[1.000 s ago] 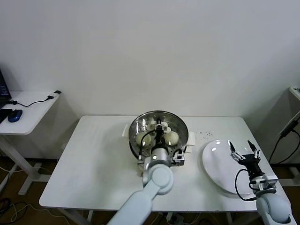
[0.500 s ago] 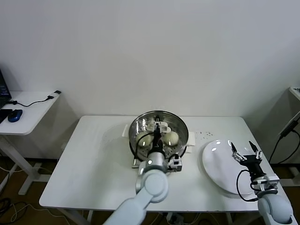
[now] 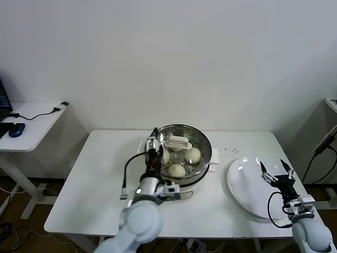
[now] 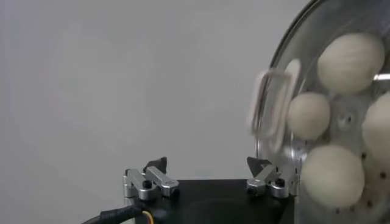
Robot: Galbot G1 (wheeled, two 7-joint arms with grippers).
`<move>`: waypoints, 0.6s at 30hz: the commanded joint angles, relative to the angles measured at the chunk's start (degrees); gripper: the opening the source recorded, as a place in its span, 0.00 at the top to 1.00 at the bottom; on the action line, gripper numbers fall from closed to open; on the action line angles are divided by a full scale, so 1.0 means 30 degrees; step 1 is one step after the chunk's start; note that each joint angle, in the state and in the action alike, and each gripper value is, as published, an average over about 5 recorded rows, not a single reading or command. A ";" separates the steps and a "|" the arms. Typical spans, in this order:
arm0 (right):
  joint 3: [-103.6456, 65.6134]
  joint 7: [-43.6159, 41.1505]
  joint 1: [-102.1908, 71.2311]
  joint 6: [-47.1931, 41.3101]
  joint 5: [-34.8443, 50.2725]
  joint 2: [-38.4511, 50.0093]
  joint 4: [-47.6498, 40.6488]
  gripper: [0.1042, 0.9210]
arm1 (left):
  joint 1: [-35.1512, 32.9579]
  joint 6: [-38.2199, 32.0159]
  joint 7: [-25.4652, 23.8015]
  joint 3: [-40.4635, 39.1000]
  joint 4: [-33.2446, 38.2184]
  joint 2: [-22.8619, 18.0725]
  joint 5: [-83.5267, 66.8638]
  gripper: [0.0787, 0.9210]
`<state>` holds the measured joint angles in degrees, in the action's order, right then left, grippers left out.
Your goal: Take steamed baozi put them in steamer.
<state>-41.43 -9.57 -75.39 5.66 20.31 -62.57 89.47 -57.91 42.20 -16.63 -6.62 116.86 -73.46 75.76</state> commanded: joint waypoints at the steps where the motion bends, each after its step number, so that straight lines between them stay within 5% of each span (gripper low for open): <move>1: -0.0614 -0.0710 -0.0318 -0.1408 -0.0535 -0.0265 0.0896 0.12 | -0.5051 -0.6511 0.6047 0.7595 0.3533 0.3325 -1.2727 0.12; 7: -0.0773 -0.0861 -0.0627 -0.1517 -0.0230 -0.0572 0.1299 0.12 | -0.8960 -1.2039 0.7587 1.3462 0.3479 0.1775 -1.9217 0.12; 18: -0.0637 -0.1232 -0.1184 -0.1607 0.0086 -0.0549 0.1392 0.12 | -1.1261 -1.4772 0.6611 1.6315 0.0901 -0.2181 -2.9232 0.12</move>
<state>-43.03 -12.25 -78.00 1.76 19.73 -64.05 92.93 -81.46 22.40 0.33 27.62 123.75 -72.35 22.47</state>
